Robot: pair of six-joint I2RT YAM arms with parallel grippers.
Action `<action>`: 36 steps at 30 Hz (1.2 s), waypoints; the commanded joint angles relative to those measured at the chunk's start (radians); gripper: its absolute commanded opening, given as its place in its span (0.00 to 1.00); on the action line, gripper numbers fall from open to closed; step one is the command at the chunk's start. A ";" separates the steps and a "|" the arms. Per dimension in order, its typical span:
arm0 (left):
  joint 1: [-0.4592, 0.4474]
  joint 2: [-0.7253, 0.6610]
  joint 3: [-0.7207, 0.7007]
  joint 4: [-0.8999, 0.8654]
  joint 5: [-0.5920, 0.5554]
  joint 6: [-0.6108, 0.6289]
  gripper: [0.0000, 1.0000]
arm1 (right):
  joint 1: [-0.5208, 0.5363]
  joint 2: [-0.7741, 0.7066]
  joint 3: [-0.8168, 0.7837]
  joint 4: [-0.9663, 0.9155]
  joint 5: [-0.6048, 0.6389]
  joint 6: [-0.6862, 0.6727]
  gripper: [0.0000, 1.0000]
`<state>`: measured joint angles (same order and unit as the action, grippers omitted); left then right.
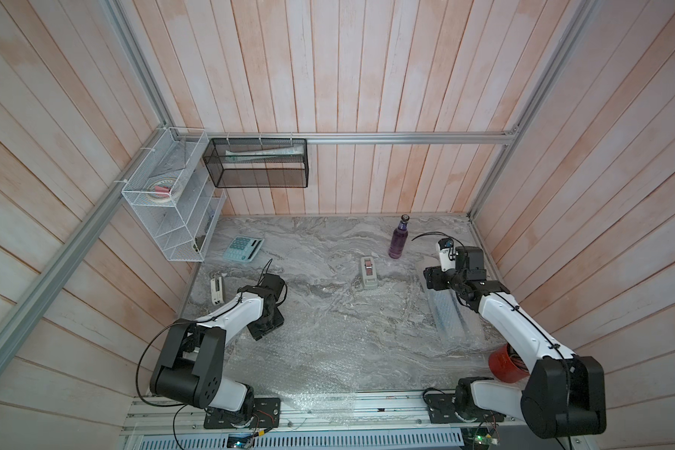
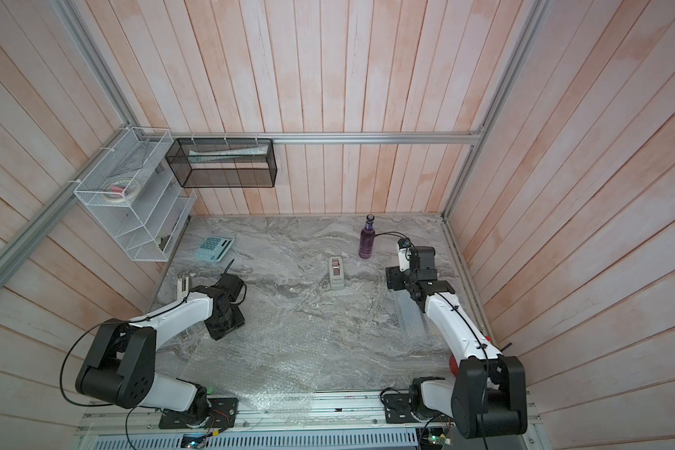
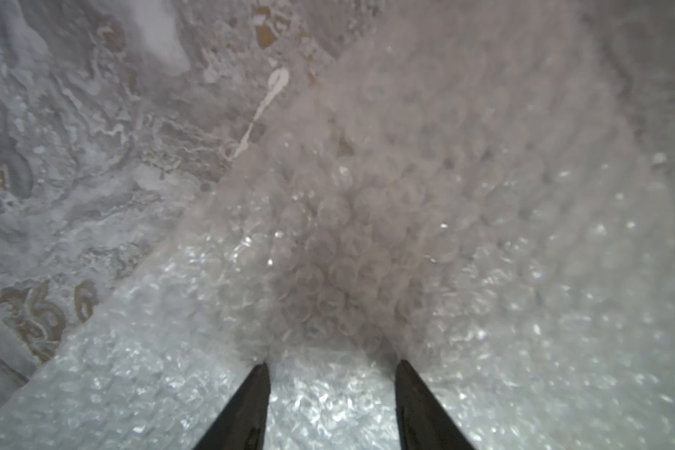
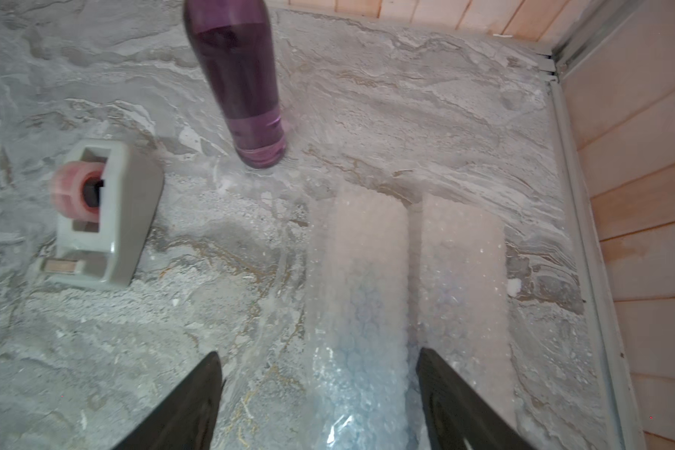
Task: Wrap wine bottles in bubble wrap
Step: Adjust the bubble wrap at the center of the board.
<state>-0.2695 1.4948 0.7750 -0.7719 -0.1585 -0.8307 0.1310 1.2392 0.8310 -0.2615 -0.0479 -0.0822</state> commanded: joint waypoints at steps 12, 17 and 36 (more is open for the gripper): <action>-0.011 0.125 0.139 0.086 -0.010 0.237 0.00 | 0.070 -0.066 0.051 -0.079 -0.048 0.007 0.80; -0.011 0.132 0.289 0.105 0.142 0.532 0.00 | 0.070 -0.085 0.044 -0.066 -0.084 -0.015 0.80; -0.117 0.474 0.815 -0.044 0.452 1.229 0.00 | 0.070 -0.096 0.022 0.009 -0.197 0.003 0.80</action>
<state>-0.3725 1.9396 1.5658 -0.8158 0.2543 0.3450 0.1963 1.1500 0.8623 -0.2821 -0.2169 -0.0849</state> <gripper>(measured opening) 0.046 0.803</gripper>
